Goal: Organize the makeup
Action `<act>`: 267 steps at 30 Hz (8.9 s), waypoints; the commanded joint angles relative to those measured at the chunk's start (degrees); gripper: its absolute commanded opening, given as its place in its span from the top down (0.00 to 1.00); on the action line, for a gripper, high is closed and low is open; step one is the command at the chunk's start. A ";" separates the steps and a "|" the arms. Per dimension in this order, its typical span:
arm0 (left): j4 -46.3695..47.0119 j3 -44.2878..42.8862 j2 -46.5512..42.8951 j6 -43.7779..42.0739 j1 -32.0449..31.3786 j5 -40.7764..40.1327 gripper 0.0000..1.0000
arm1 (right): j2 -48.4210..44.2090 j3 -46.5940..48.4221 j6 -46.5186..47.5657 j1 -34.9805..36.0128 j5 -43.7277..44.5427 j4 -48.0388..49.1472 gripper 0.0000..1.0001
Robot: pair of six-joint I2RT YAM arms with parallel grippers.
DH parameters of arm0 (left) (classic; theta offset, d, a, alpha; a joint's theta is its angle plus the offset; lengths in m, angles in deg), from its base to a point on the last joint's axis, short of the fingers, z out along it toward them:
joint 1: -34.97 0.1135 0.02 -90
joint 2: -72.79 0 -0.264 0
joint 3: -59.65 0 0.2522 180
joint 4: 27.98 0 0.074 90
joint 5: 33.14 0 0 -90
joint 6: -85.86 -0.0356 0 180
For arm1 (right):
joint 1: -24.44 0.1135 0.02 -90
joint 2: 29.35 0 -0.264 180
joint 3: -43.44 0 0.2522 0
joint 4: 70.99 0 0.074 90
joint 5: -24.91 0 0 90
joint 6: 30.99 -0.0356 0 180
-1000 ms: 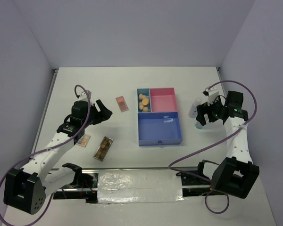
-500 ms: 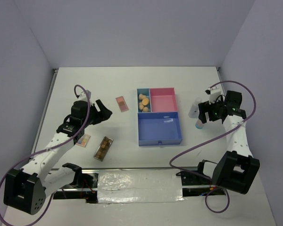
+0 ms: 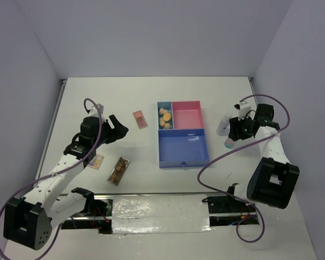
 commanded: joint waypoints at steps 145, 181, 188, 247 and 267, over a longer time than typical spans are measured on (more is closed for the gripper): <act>-2.26 2.70 -8.11 1.68 0.76 -1.02 0.65 | 13.12 5.82 -10.11 3.44 -6.38 18.89 0.20; -4.46 2.79 -11.27 1.94 0.76 -1.10 0.47 | 4.95 25.95 13.81 42.98 9.97 -26.91 0.76; -6.30 2.70 -13.12 1.94 0.76 -1.10 0.37 | 8.82 21.56 12.13 54.75 17.16 -24.72 0.75; -32.40 -65.68 72.57 -5.88 -7.06 -12.00 0.11 | 0.21 21.81 -12.48 24.37 -13.32 -2.47 0.31; -31.00 -60.68 68.37 -10.36 -7.24 -16.75 0.87 | -2.69 19.62 -14.15 22.96 -15.35 -0.98 0.31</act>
